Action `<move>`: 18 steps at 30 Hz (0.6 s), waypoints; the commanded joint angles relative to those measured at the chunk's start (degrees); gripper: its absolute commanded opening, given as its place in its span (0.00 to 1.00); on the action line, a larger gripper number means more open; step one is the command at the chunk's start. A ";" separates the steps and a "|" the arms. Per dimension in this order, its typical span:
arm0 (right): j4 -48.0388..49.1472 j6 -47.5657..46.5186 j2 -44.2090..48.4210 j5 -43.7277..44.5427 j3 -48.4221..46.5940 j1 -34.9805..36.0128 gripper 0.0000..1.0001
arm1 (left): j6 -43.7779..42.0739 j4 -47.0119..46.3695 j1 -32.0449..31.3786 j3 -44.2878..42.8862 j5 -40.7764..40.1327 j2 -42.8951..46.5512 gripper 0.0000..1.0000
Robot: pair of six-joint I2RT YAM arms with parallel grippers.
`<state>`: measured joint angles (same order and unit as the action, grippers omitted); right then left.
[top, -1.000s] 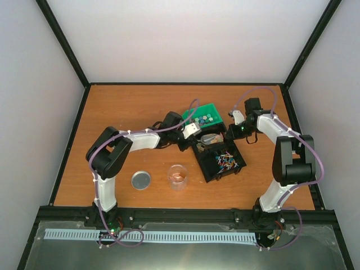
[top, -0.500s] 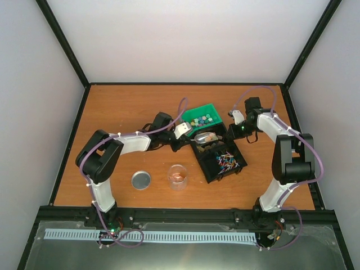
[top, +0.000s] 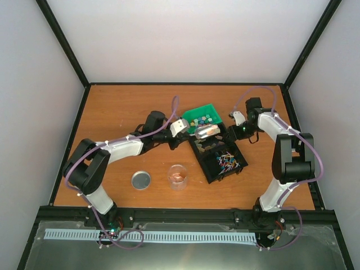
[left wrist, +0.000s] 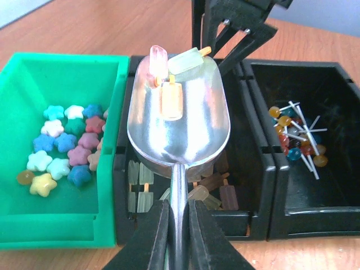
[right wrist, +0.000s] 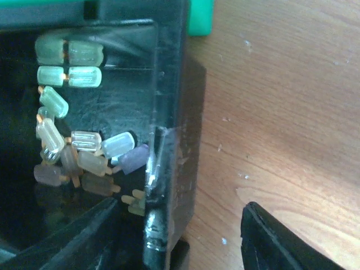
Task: Pack the candies
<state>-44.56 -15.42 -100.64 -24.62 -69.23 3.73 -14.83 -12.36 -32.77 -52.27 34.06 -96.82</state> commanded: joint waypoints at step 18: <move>7.87 23.79 3.03 -29.14 -35.06 -2.50 1.00 | -21.45 40.13 11.03 7.10 8.02 38.21 0.01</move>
<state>-44.80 -6.09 -97.62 -42.11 -99.70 -0.95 -26.98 11.92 -23.83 -45.56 38.79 -66.54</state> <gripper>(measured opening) 1.000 0.100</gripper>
